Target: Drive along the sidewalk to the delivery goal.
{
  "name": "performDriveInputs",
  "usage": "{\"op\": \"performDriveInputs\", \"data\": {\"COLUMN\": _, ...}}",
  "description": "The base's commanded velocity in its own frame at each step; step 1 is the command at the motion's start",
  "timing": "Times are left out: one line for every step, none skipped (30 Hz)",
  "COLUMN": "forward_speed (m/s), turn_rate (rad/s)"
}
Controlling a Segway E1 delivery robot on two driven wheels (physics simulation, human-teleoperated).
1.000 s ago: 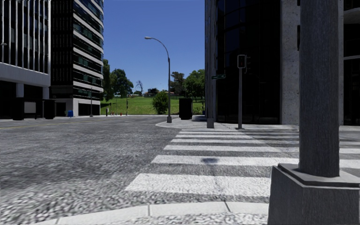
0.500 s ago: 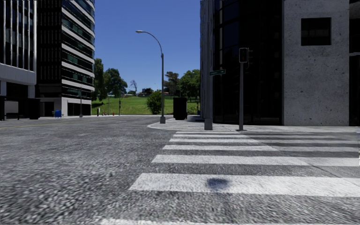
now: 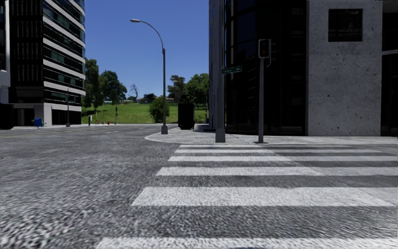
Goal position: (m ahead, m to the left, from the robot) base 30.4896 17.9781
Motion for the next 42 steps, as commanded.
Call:
{"op": "performDriveInputs", "data": {"forward_speed": 2.00, "turn_rate": 0.00}}
{"op": "performDriveInputs", "data": {"forward_speed": 2.00, "turn_rate": 0.00}}
{"op": "performDriveInputs", "data": {"forward_speed": 2.00, "turn_rate": 0.00}}
{"op": "performDriveInputs", "data": {"forward_speed": 2.00, "turn_rate": 0.00}}
{"op": "performDriveInputs", "data": {"forward_speed": 2.00, "turn_rate": 0.00}}
{"op": "performDriveInputs", "data": {"forward_speed": 2.00, "turn_rate": 0.00}}
{"op": "performDriveInputs", "data": {"forward_speed": 2.00, "turn_rate": 0.00}}
{"op": "performDriveInputs", "data": {"forward_speed": 2.00, "turn_rate": 0.00}}
{"op": "performDriveInputs", "data": {"forward_speed": 2.00, "turn_rate": 0.00}}
{"op": "performDriveInputs", "data": {"forward_speed": 2.00, "turn_rate": 0.00}}
{"op": "performDriveInputs", "data": {"forward_speed": 2.00, "turn_rate": 0.00}}
{"op": "performDriveInputs", "data": {"forward_speed": 2.00, "turn_rate": 0.00}}
{"op": "performDriveInputs", "data": {"forward_speed": 2.00, "turn_rate": 0.00}}
{"op": "performDriveInputs", "data": {"forward_speed": 2.00, "turn_rate": 0.00}}
{"op": "performDriveInputs", "data": {"forward_speed": 2.00, "turn_rate": 0.00}}
{"op": "performDriveInputs", "data": {"forward_speed": 2.00, "turn_rate": 0.00}}
{"op": "performDriveInputs", "data": {"forward_speed": 2.00, "turn_rate": 0.00}}
{"op": "performDriveInputs", "data": {"forward_speed": 2.00, "turn_rate": 0.00}}
{"op": "performDriveInputs", "data": {"forward_speed": 2.00, "turn_rate": 0.00}}
{"op": "performDriveInputs", "data": {"forward_speed": 2.00, "turn_rate": 0.00}}
{"op": "performDriveInputs", "data": {"forward_speed": 2.00, "turn_rate": 0.00}}
{"op": "performDriveInputs", "data": {"forward_speed": 2.00, "turn_rate": 0.00}}
{"op": "performDriveInputs", "data": {"forward_speed": 2.00, "turn_rate": 0.00}}
{"op": "performDriveInputs", "data": {"forward_speed": 2.00, "turn_rate": 0.00}}
{"op": "performDriveInputs", "data": {"forward_speed": 2.00, "turn_rate": 0.00}}
{"op": "performDriveInputs", "data": {"forward_speed": 2.00, "turn_rate": 0.00}}
{"op": "performDriveInputs", "data": {"forward_speed": 2.00, "turn_rate": 0.00}}
{"op": "performDriveInputs", "data": {"forward_speed": 2.00, "turn_rate": 0.00}}
{"op": "performDriveInputs", "data": {"forward_speed": 2.00, "turn_rate": 0.00}}
{"op": "performDriveInputs", "data": {"forward_speed": 2.00, "turn_rate": 0.00}}
{"op": "performDriveInputs", "data": {"forward_speed": 2.00, "turn_rate": 0.00}}
{"op": "performDriveInputs", "data": {"forward_speed": 2.00, "turn_rate": 0.00}}
{"op": "performDriveInputs", "data": {"forward_speed": 2.00, "turn_rate": 0.00}}
{"op": "performDriveInputs", "data": {"forward_speed": 2.00, "turn_rate": 0.00}}
{"op": "performDriveInputs", "data": {"forward_speed": 2.00, "turn_rate": 0.00}}
{"op": "performDriveInputs", "data": {"forward_speed": 2.00, "turn_rate": 0.00}}
{"op": "performDriveInputs", "data": {"forward_speed": 2.00, "turn_rate": 0.00}}
{"op": "performDriveInputs", "data": {"forward_speed": 2.00, "turn_rate": 0.00}}
{"op": "performDriveInputs", "data": {"forward_speed": 2.00, "turn_rate": 0.00}}
{"op": "performDriveInputs", "data": {"forward_speed": 2.00, "turn_rate": 0.00}}
{"op": "performDriveInputs", "data": {"forward_speed": 2.00, "turn_rate": 0.00}}
{"op": "performDriveInputs", "data": {"forward_speed": 2.00, "turn_rate": 0.00}}
